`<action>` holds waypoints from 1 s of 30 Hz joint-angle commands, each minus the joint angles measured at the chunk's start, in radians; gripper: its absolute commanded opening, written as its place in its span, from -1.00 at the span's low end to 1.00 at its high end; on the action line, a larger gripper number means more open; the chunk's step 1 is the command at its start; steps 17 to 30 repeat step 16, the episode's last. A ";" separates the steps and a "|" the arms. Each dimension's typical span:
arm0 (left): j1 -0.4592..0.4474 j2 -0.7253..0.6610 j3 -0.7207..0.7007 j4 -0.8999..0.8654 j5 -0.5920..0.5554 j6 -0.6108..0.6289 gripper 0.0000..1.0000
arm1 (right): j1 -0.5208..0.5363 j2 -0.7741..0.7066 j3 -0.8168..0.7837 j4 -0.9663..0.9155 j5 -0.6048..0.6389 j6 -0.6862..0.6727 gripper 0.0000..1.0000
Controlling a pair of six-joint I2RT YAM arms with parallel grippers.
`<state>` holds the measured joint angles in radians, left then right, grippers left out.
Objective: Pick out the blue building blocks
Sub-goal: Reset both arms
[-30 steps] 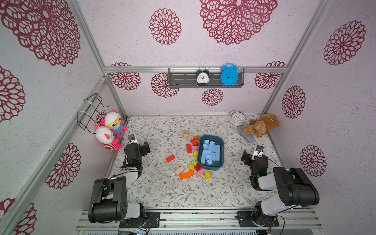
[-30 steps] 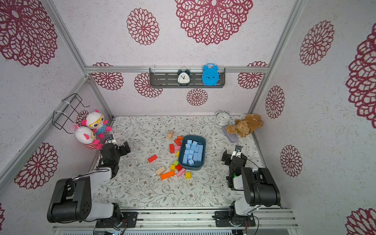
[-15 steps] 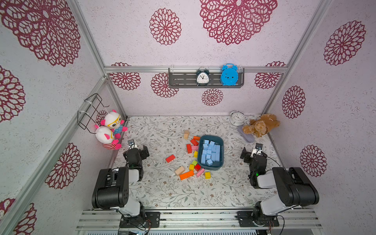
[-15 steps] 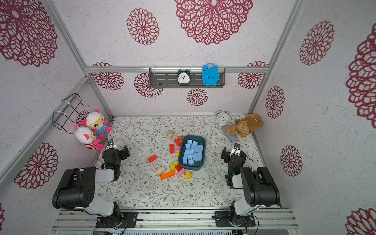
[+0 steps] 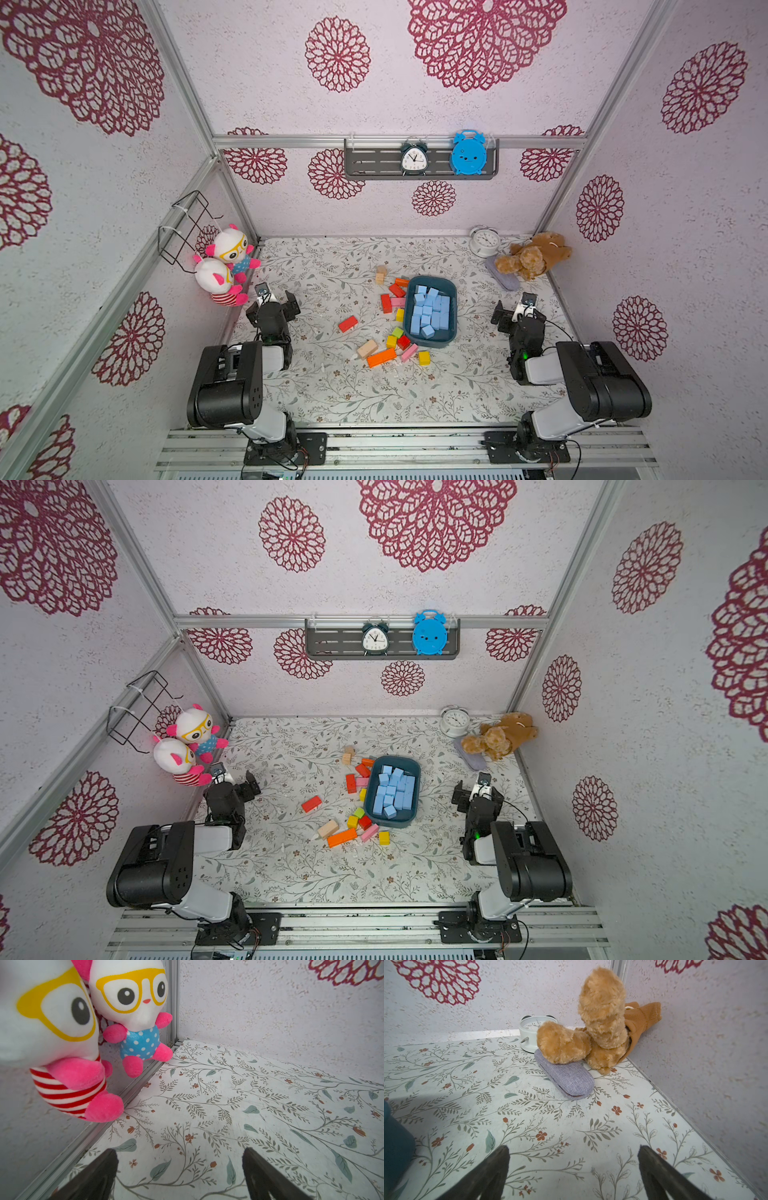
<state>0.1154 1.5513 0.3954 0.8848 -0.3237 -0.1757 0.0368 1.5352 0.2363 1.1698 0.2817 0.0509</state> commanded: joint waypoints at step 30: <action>-0.011 -0.003 0.015 0.010 -0.015 0.011 0.95 | 0.005 -0.001 0.015 0.033 0.016 -0.016 0.98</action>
